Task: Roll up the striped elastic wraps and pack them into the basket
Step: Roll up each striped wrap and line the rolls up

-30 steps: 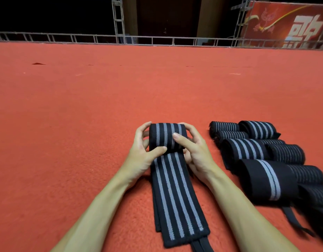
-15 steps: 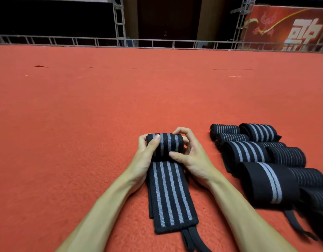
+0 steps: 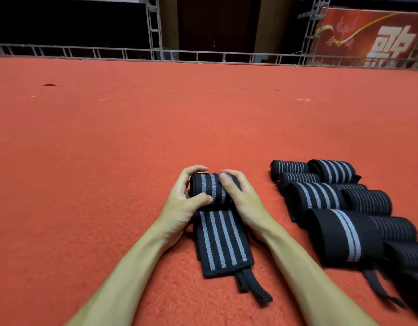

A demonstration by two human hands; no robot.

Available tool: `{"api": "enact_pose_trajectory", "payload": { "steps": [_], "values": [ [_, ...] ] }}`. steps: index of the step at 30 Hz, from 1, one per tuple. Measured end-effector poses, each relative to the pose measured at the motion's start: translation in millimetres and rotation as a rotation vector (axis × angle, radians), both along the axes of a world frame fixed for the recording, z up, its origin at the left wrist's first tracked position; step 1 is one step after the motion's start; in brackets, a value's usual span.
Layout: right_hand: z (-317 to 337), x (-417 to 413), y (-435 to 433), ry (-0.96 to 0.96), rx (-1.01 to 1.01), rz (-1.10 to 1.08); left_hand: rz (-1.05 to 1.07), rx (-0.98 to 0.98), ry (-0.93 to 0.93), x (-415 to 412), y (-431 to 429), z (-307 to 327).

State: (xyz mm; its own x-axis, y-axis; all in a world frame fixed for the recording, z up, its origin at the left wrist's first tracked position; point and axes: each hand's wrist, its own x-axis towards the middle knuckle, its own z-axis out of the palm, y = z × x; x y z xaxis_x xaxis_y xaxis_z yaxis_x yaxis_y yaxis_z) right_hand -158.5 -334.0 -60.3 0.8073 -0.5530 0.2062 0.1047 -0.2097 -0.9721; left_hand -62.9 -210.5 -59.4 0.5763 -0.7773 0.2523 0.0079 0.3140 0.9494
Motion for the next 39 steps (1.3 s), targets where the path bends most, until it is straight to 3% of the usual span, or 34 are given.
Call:
{"api": "enact_pose_trajectory", "payload": {
  "steps": [7, 13, 16, 24, 26, 31, 35, 37, 39],
  "values": [
    [-0.4, -1.0, -4.4, -0.177, 0.166, -0.050, 0.010, 0.073, 0.208, -1.2, -5.8, -2.7],
    [-0.1, -7.9, -6.1, -0.200, 0.035, 0.026, 0.072, 0.188, 0.078, -1.5, -8.0, -5.8],
    [-1.9, -8.1, -8.5, -0.204, -0.030, 0.028, 0.047, 0.171, 0.111, -1.2, -6.9, -4.2],
    [-5.1, -2.6, -8.9, -0.195, 0.062, 0.063, 0.045, 0.082, 0.076, 7.4, -1.5, -5.2],
    [-4.1, 0.1, -7.1, -0.165, 0.103, 0.008, 0.012, 0.053, 0.010, 9.0, -1.4, -6.8],
    [-1.6, 2.0, -5.6, 0.082, -0.075, -0.101, -0.035, -0.012, -0.102, 7.6, -0.4, -6.2],
    [2.1, -1.7, -4.8, 0.080, 0.138, -0.024, -0.037, -0.001, -0.041, 9.1, -1.0, -6.2],
    [6.0, -5.0, -4.1, -0.002, 0.313, 0.038, -0.067, 0.010, 0.060, 10.1, -2.0, -5.8],
    [5.6, -7.5, -4.6, -0.052, 0.368, 0.061, -0.114, 0.019, 0.156, 11.1, -1.9, -4.4]
  ]
}}
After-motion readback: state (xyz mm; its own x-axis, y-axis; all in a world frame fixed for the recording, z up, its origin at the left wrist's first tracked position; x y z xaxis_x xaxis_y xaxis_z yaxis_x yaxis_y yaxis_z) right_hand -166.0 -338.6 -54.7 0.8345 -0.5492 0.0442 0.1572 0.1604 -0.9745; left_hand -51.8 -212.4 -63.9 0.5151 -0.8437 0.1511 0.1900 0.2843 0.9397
